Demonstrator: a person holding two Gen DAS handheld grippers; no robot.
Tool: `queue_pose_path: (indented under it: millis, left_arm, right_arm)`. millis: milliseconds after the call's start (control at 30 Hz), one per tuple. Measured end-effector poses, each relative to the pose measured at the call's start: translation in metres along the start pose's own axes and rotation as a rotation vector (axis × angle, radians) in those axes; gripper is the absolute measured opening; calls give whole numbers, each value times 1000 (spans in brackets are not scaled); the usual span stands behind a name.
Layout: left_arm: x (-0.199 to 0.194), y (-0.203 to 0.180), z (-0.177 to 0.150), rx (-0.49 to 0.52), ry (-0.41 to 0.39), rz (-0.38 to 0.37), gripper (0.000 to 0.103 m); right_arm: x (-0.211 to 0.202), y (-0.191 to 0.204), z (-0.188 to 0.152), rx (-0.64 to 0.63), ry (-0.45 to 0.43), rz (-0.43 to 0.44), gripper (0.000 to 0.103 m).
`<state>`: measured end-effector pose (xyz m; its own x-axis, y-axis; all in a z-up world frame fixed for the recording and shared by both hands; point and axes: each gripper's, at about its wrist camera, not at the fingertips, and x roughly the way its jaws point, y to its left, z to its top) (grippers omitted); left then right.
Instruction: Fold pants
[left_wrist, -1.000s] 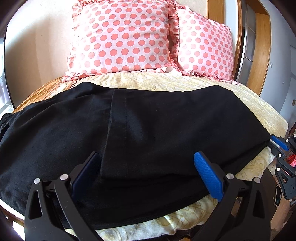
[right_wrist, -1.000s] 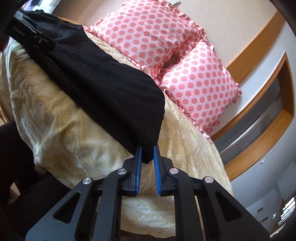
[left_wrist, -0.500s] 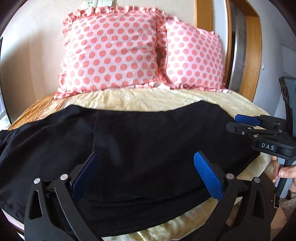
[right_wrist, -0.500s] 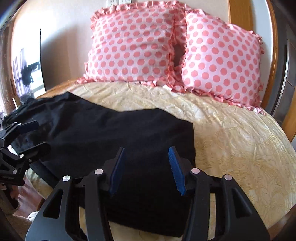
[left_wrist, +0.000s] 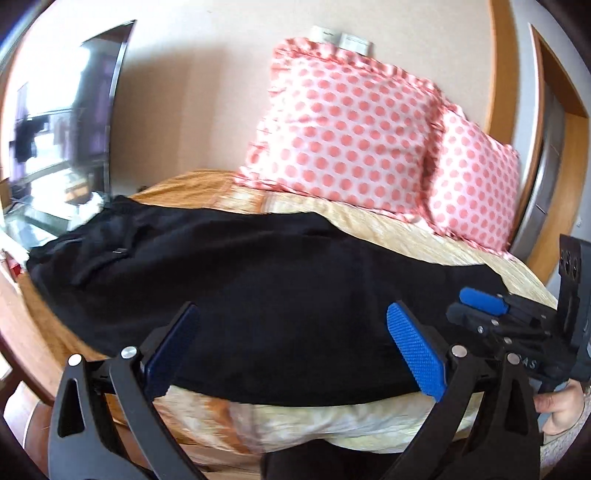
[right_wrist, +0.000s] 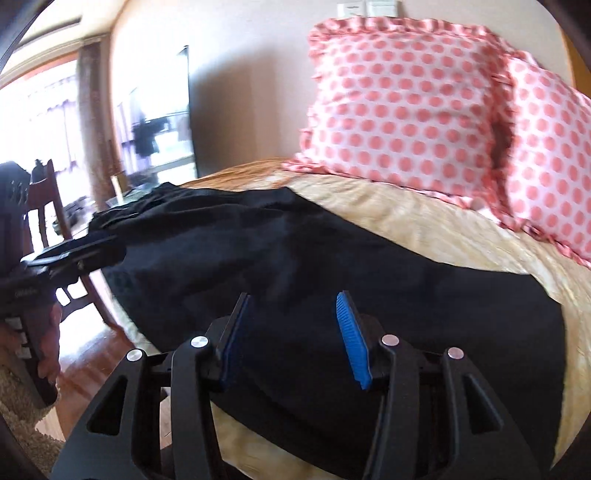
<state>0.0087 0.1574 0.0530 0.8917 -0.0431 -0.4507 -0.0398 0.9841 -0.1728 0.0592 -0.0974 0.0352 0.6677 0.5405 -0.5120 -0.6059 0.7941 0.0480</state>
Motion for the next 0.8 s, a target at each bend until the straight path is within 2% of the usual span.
queue_pose_path:
  millis: [67, 133, 233, 300, 333, 400, 467, 667, 767, 800]
  left_arm:
    - [-14, 30, 5, -22, -23, 98, 101]
    - [-25, 56, 8, -45, -36, 173, 101]
    - [-35, 90, 8, -92, -33, 240, 101]
    - [-38, 109, 8, -131, -31, 264, 101]
    - [-39, 116, 7, -151, -30, 264, 101]
    - [-41, 128, 5, -192, -29, 262, 101]
    - [-42, 135, 3, -225, -31, 253, 101]
    - [-45, 152, 2, -280, -36, 238, 101]
    - [-44, 166, 6, -357, -27, 171, 101]
    - [-42, 173, 8, -389, -15, 145, 101]
  right_arm:
    - [11, 21, 3, -54, 10, 69, 49]
    - [19, 39, 2, -113, 29, 100, 49]
    - [32, 56, -4, -201, 71, 70, 46]
    - [38, 56, -7, -202, 85, 49, 39]
    - [40, 52, -7, -180, 89, 50, 36]
    - [41, 46, -5, -155, 94, 22, 20]
    - [41, 42, -4, -129, 93, 23, 17]
    - [34, 47, 5, -90, 35, 42, 15]
    - [47, 53, -4, -127, 84, 31, 16]
    - [46, 54, -7, -140, 65, 25, 17]
